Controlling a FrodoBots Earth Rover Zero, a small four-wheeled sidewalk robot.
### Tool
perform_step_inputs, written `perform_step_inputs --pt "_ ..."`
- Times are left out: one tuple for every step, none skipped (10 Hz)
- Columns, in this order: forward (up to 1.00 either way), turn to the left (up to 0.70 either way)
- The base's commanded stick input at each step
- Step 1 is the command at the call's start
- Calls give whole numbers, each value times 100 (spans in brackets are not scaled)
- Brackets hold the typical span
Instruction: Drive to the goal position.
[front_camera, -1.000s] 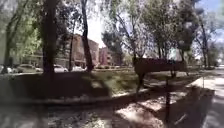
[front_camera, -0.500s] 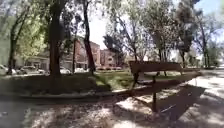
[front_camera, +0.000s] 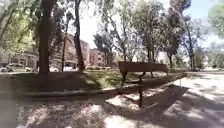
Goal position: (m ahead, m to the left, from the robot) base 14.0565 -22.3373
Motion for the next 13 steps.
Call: perform_step_inputs --pt "0 -70" --pt "0 -70" --pt "0 -70" --pt "0 -70" --pt "0 -70" --pt "0 -70" --pt "0 -70" --pt "0 -70" --pt "0 -70" --pt "0 -70" --pt "0 -70" --pt "0 -70" --pt "0 -70"
